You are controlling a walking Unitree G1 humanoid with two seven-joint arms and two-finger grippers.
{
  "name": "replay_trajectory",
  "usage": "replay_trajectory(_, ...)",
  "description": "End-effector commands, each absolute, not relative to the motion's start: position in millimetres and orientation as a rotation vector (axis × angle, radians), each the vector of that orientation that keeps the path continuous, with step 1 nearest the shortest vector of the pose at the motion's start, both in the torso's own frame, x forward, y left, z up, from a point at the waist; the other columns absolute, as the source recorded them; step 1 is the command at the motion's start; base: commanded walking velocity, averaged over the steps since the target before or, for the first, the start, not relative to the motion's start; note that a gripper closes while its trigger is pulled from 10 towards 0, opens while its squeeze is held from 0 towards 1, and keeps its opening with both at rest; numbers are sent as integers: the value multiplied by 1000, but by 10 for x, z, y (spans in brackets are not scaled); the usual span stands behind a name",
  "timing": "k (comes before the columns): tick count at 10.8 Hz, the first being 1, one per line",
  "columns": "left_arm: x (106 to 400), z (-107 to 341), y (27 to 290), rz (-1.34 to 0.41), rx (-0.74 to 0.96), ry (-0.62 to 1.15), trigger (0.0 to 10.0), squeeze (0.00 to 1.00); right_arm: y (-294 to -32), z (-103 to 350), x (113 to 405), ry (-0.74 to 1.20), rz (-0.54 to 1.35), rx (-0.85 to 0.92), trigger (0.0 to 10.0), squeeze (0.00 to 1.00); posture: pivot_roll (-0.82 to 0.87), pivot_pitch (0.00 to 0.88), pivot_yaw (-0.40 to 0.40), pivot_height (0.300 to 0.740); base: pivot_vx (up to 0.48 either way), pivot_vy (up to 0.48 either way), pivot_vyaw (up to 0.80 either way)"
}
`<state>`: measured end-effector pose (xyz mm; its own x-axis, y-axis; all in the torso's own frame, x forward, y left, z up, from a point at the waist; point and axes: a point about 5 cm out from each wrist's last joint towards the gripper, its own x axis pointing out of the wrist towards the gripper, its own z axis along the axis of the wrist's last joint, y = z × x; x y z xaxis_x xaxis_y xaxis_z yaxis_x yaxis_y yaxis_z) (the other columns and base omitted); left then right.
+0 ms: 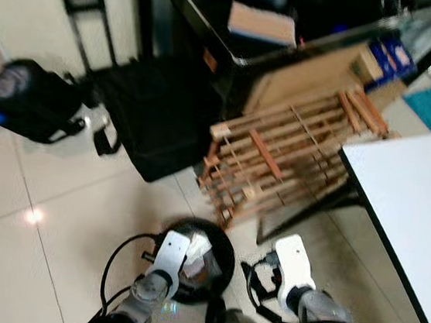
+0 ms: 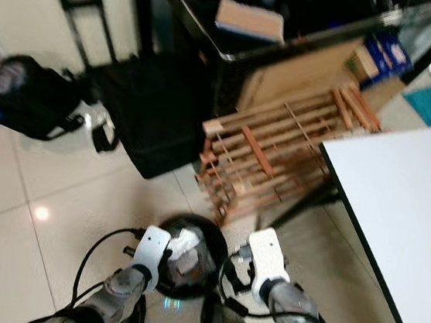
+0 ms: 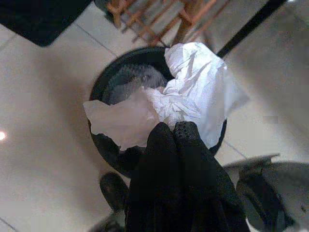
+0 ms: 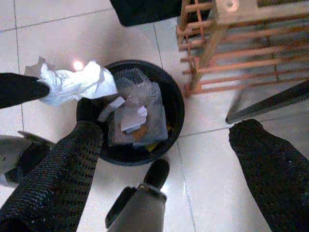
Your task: Picking trash to rubbish bin
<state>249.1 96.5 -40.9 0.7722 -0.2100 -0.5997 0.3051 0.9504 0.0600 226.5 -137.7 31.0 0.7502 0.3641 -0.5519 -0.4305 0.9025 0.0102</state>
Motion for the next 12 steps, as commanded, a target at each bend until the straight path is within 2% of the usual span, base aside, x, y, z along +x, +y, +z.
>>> replay_trajectory(1, 2384, -490, 940, -282, 156, 676, 10000, 0, -1385, 308, 2223, 594, 440, -123, 10000, 0, -150, 337, -88, 740, 0, 0, 0)
replay_trajectory(4, 2402, -481, 959, -279, 169, 671, 10000, 0, -1357, 337, 2210, 592, 442, -114, 10000, 0, -148, 338, -84, 740, 0, 0, 0)
replay_trajectory(5, 2416, -471, 964, -281, 180, 664, 10000, 573, -1357, 348, 2219, 589, 439, -113, 10000, 0, -147, 336, -81, 740, 0, 0, 0)
replay_trajectory(6, 2421, -469, 972, -283, 196, 662, 10000, 1000, -1354, 357, 2225, 589, 436, -112, 10000, 0, -149, 335, -80, 740, 0, 0, 0)
replay_trajectory(12, 2440, -450, 942, -300, 186, 654, 10000, 1000, -1341, 354, 2237, 588, 433, -108, 10000, 0, -146, 328, -76, 740, 0, 0, 0)
